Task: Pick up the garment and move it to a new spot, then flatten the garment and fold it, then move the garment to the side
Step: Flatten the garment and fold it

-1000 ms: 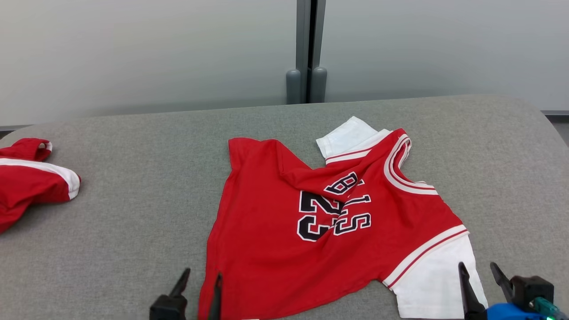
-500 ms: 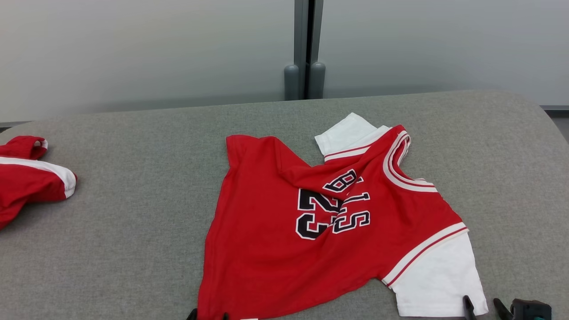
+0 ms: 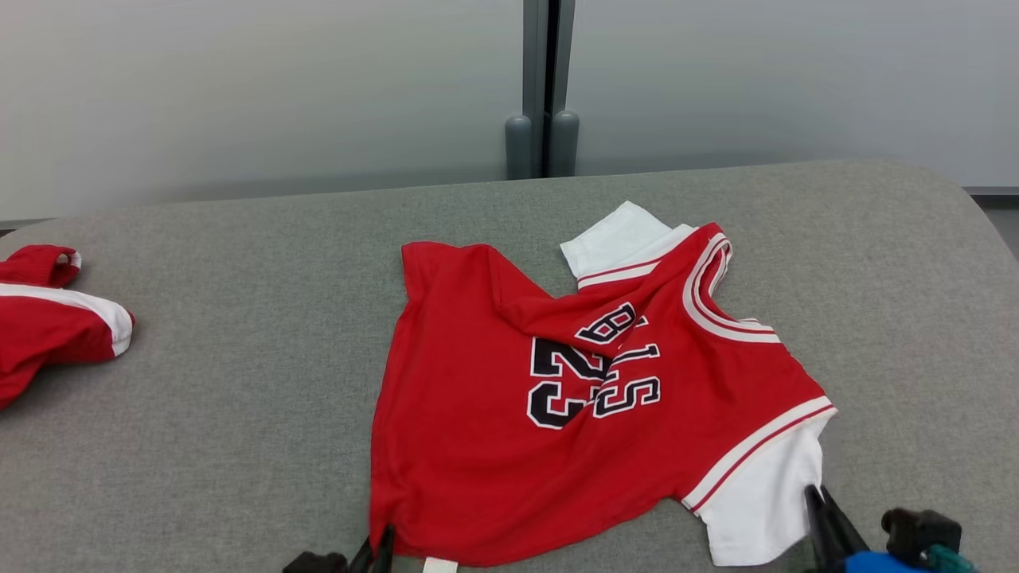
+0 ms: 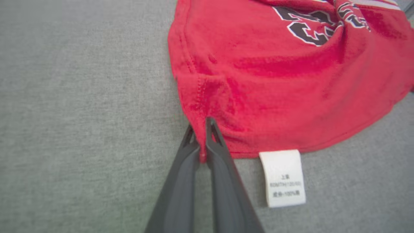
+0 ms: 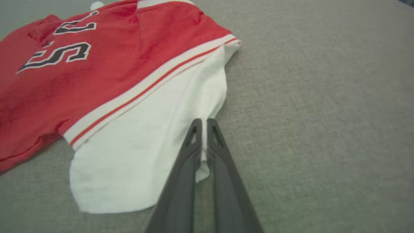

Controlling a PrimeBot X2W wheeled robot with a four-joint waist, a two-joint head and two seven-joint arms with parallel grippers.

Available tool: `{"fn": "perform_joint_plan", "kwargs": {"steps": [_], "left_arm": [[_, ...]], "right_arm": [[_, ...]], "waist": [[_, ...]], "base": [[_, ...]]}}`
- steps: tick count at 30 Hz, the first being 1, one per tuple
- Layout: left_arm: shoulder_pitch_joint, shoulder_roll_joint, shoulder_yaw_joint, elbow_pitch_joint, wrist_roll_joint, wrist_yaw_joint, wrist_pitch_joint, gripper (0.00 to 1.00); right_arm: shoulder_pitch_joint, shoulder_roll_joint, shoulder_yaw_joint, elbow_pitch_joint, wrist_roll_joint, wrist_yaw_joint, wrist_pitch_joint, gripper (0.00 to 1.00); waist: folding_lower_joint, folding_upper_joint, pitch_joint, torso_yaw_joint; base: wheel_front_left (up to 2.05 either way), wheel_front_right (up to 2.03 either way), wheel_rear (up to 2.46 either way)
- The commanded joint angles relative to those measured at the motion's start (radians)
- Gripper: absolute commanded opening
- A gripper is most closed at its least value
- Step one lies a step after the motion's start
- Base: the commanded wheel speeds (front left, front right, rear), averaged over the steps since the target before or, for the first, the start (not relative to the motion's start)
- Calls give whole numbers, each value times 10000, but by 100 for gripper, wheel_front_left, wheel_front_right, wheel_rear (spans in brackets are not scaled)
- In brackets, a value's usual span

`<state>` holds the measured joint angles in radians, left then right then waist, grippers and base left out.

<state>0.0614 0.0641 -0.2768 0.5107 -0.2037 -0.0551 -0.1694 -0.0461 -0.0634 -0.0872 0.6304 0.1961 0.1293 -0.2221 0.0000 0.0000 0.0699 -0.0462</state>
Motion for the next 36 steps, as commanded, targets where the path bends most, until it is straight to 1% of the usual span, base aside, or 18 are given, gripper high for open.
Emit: {"fn": "perform_joint_plan", "kwargs": {"steps": [1,5,7,10,14,17,19,20,22,26,27,28,29,30,33,36], "left_arm": [[-365,11,-27,-249,-93,-87,-129,0],[-1066,128,166,-892,-423,-274,-56,0],[-1706,307,260,-1295,-486,-384,75,0],[-2885,496,370,-1813,-654,-485,428,0],[-5114,935,535,-2151,-711,-596,1017,0],[-6977,1101,827,-1968,-1124,-649,1571,0],[-8325,1039,1171,-1676,-1650,-679,1925,0],[-9014,1108,1291,-1495,-1765,-676,2034,0],[-10430,1337,1335,-963,-1709,-692,2181,0],[-12937,1469,1466,442,-1700,-696,2209,0],[-13518,1490,1552,772,-1769,-696,2150,0],[-13518,1490,1552,772,-1769,-696,2150,0],[-14588,1595,1487,1420,-1622,-699,2007,0],[-14588,1595,1487,1420,-1622,-699,2007,0],[-15936,1607,1477,2320,-1645,-720,1754,0],[-16977,1627,1451,3214,-1705,-729,1437,0]], "right_arm": [[-350,-74,201,-387,240,26,-134,0],[-1034,-375,795,-1298,851,25,-280,0],[-1691,-668,1104,-1615,979,25,-281,0],[-2994,-914,1368,-1930,1381,26,-341,0],[-5203,-1166,1839,-1686,1979,25,-127,0],[-7259,-1239,2167,-1027,2632,25,310,0],[-8705,-1315,2318,-541,2999,26,560,0],[-9403,-1375,2401,-281,3141,25,652,0],[-10837,-1554,2295,284,3384,25,757,0],[-13437,-1644,2187,1267,3562,25,553,0],[-14003,-1664,2187,1509,3531,26,475,0],[-14003,-1664,2187,1509,3531,26,475,0],[-15060,-1682,2229,2018,3470,25,327,0],[-15060,-1682,2229,2018,3470,25,327,0],[-16283,-1647,2566,2559,3245,25,94,0],[-17083,-1633,2958,3019,3073,25,-93,0]], "waist": [[0,0,21,-2],[0,0,172,-5],[0,0,294,-30],[0,0,552,-79],[0,0,1054,-81],[0,0,1672,-197],[0,0,2083,-208],[0,0,2279,-207],[0,0,2689,-173],[0,0,3338,-211],[0,0,3473,-250],[0,0,3473,-250],[0,0,3666,-314],[0,0,3666,-314],[0,0,3807,-446],[0,0,3817,-509]], "base": [[0,0,0],[0,0,0],[0,0,0],[0,0,0],[0,0,0],[0,0,0],[0,0,0],[0,0,0],[0,0,0],[0,0,0],[0,0,0],[0,0,0],[0,0,0],[0,0,0],[0,0,0],[0,0,0]]}}
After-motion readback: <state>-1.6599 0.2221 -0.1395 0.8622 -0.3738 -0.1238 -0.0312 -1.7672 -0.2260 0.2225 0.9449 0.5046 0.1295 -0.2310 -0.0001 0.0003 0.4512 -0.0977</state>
